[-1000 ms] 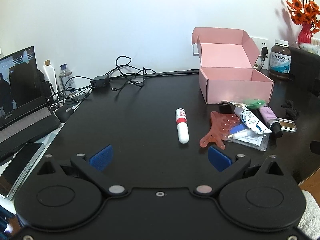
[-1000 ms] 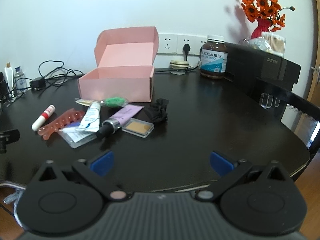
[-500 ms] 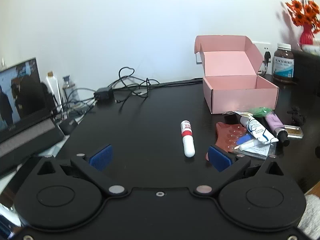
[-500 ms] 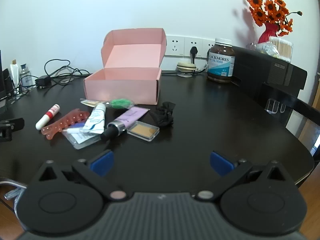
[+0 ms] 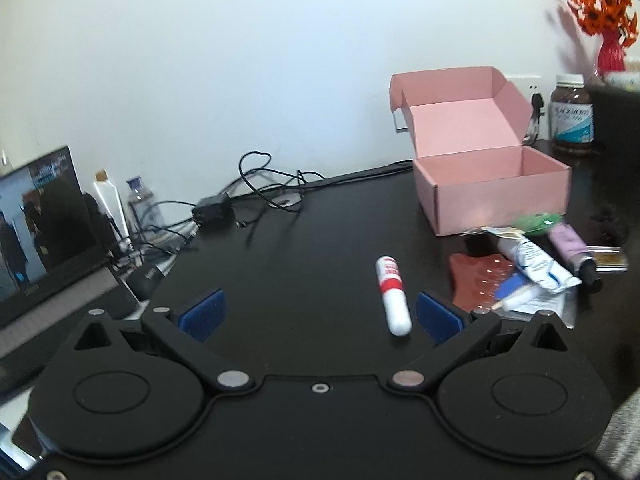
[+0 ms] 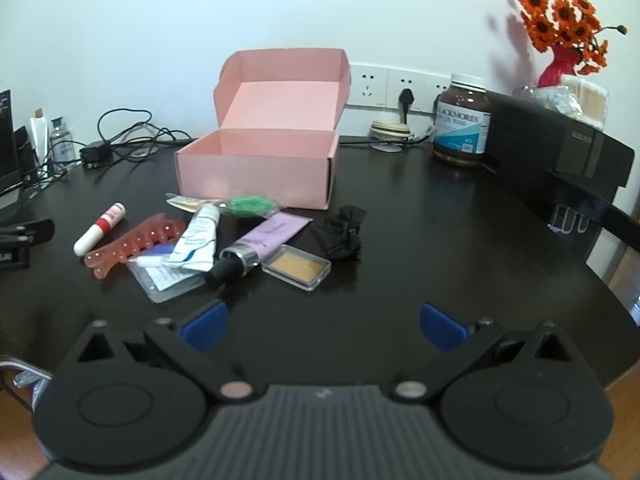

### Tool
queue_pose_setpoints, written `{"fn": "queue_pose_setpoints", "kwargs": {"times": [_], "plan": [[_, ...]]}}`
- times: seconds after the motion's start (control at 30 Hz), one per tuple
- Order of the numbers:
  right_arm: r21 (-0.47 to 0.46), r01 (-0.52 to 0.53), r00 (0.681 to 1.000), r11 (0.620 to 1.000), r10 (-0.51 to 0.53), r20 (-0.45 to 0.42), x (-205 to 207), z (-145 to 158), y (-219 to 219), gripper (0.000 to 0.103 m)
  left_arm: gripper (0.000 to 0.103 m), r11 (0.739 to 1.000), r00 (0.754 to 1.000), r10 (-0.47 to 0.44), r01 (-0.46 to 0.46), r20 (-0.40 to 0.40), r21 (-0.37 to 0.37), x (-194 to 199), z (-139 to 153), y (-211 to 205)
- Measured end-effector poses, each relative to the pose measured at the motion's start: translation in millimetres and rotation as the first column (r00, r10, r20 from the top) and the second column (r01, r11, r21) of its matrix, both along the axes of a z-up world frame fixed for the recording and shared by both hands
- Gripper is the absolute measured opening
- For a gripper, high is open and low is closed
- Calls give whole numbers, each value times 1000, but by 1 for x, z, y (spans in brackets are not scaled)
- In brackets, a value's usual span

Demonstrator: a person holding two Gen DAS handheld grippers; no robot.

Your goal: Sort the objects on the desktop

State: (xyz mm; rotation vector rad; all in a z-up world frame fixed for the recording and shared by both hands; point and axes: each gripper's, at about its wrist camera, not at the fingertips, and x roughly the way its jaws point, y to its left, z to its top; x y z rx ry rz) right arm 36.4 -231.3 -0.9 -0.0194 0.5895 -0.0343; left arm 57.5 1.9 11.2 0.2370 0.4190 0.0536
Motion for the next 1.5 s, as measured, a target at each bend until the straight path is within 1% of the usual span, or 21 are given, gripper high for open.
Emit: {"fn": "queue_pose_setpoints", "kwargs": {"times": [0.13,0.3,0.4,0.53,0.67,0.73,0.8,0.87,0.93,1.03,1.1,1.2,1.3,1.4,1.5], "plan": [[14,-24,1000,1000,24,-6,7,3,-4,102,103,1000,1000,-7,7,12,10,7,1,-3],[12,-41,999,999,41,-1,15,5,-9,102,103,999,999,-31,31,-14,-34,23,1,0],[13,-50,999,999,50,-14,22,6,-11,102,103,999,999,-37,37,-6,-36,29,3,-1],[25,-51,998,998,52,-22,30,9,-13,102,103,995,996,-90,91,28,-47,35,7,-5],[40,-45,998,998,46,-34,41,11,-15,102,103,987,990,-144,143,0,-69,49,12,-8],[51,-43,998,998,45,-45,47,12,-17,102,103,985,986,-163,162,-14,-57,55,12,-10],[63,-41,997,997,45,-55,53,11,-19,102,103,985,985,-169,169,-14,-21,60,10,-13],[62,-37,998,997,41,-55,58,11,-21,102,103,988,989,-151,151,-9,24,63,7,-16],[47,-37,998,998,39,-50,61,11,-20,102,103,990,991,-132,133,-26,47,70,4,-17],[24,-29,998,999,30,-52,67,10,-20,102,103,991,989,-130,132,-69,19,80,3,-12],[21,-31,998,999,32,-61,72,11,-20,102,103,990,986,-141,142,-88,6,88,8,-9],[18,-41,996,999,42,-77,81,12,-22,102,103,990,986,-141,140,-85,-12,97,21,-6],[20,-42,994,999,44,-96,90,16,-26,102,103,989,984,-147,148,-104,-6,108,30,-12],[31,-46,992,998,50,-115,100,21,-29,102,103,989,986,-146,147,-84,10,116,31,-22],[29,-49,992,998,52,-115,108,26,-31,102,103,987,984,-163,164,-68,1,126,28,-28]]}}
